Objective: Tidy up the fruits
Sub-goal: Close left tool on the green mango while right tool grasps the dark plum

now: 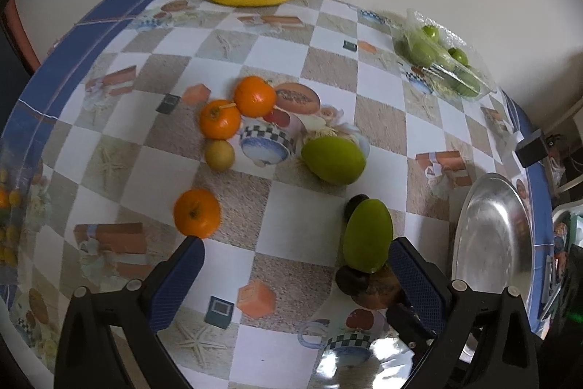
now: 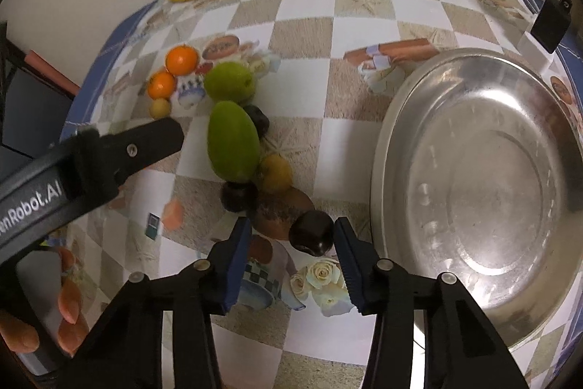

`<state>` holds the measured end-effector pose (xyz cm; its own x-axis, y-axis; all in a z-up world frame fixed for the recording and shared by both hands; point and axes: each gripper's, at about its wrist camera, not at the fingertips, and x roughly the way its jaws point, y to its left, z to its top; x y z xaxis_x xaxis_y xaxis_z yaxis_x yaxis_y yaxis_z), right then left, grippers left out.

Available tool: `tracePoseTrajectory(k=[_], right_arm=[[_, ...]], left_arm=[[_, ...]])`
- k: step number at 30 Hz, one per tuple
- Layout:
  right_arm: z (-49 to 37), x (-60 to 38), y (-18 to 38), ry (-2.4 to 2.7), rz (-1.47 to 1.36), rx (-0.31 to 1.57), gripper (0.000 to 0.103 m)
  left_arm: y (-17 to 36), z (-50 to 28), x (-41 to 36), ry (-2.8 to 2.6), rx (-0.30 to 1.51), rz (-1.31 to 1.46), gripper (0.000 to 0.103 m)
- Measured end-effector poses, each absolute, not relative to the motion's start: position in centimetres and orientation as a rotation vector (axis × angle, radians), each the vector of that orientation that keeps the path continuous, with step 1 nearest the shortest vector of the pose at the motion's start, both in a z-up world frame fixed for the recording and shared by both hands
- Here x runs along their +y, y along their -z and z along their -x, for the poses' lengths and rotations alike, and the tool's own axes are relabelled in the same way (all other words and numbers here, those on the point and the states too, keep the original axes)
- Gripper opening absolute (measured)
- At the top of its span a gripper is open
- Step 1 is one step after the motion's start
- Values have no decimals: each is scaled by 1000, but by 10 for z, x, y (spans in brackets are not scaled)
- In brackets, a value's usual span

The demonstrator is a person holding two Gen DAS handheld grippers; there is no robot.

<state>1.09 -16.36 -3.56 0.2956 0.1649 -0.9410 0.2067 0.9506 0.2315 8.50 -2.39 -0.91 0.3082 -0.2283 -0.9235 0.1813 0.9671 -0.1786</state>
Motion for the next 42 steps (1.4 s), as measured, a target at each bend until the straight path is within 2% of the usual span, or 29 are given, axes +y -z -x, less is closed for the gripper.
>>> tracePoseTrajectory(k=[12, 16, 18, 25, 27, 31, 33, 37, 39, 42], right_arm=[[-9, -171, 39, 69, -349, 1292, 40], [-10, -170, 40, 75, -347, 1298, 40], [-10, -170, 39, 79, -345, 1299, 40], [-12, -169, 43, 84, -337, 1314, 37], [-13, -167, 47, 88, -332, 1329, 37], [-14, -167, 54, 95, -331, 1342, 33], [-14, -167, 53, 92, -335, 1338, 31], [-14, -166, 54, 95, -333, 1337, 30], [-14, -166, 54, 95, -336, 1336, 30], [-15, -167, 53, 93, -341, 1334, 30]], left_arm=[[17, -87, -41, 316, 1246, 60, 95], [20, -89, -47, 323, 1246, 61, 93], [21, -90, -49, 333, 1246, 64, 89], [25, -92, -60, 351, 1252, 47, 87], [26, -92, -63, 362, 1253, 42, 81], [31, -93, -66, 372, 1267, 38, 77], [32, -93, -66, 373, 1271, 45, 68], [34, -94, -64, 378, 1275, 61, 58], [35, -94, -64, 394, 1280, 88, 47], [34, -94, -63, 406, 1278, 100, 40]])
